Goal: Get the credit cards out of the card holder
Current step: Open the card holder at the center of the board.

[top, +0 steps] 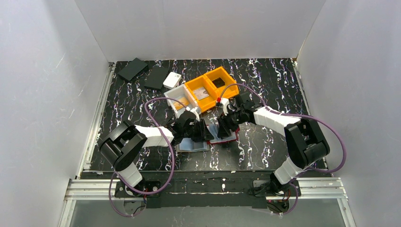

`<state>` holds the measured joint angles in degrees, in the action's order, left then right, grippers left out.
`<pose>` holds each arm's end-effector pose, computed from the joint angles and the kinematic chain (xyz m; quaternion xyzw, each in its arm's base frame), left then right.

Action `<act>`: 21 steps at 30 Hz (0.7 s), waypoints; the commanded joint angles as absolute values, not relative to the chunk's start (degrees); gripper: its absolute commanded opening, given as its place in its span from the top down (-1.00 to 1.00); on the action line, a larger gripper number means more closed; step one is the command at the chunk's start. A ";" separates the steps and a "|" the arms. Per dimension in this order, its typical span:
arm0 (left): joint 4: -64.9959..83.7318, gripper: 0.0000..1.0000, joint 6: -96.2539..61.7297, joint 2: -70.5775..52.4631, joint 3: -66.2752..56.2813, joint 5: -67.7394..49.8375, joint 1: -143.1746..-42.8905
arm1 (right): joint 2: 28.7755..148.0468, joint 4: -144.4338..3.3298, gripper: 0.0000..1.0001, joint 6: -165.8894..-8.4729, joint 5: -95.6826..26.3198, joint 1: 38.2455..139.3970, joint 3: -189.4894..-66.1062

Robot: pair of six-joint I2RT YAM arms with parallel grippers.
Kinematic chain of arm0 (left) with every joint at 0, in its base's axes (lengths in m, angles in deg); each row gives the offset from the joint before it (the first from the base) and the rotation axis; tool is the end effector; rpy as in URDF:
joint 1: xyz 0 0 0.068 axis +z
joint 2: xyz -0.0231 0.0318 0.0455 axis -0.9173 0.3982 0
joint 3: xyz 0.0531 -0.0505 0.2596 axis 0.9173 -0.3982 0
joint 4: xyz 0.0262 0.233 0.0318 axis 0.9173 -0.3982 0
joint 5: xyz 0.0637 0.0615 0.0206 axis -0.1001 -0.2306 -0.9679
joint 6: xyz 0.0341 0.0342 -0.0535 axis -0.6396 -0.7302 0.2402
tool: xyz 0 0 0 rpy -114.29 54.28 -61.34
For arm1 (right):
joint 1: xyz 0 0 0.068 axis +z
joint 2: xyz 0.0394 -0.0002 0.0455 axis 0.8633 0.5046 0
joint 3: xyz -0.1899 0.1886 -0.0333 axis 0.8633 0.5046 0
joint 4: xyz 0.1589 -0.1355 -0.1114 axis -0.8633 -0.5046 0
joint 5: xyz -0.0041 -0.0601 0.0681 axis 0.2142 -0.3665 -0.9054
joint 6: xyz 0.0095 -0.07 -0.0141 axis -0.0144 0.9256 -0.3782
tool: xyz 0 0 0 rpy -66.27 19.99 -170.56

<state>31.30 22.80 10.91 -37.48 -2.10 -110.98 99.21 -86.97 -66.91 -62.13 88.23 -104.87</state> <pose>0.2239 -0.2416 0.1577 0.0096 0.8679 -0.4361 0.2377 0.2508 0.1754 0.1807 -0.4087 0.8203 0.3223 0.2371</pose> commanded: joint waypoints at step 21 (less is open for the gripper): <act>27.07 0.48 22.29 6.61 -30.14 -6.03 -108.78 | 99.50 -87.64 -0.27 -66.11 -60.87 87.68 -106.07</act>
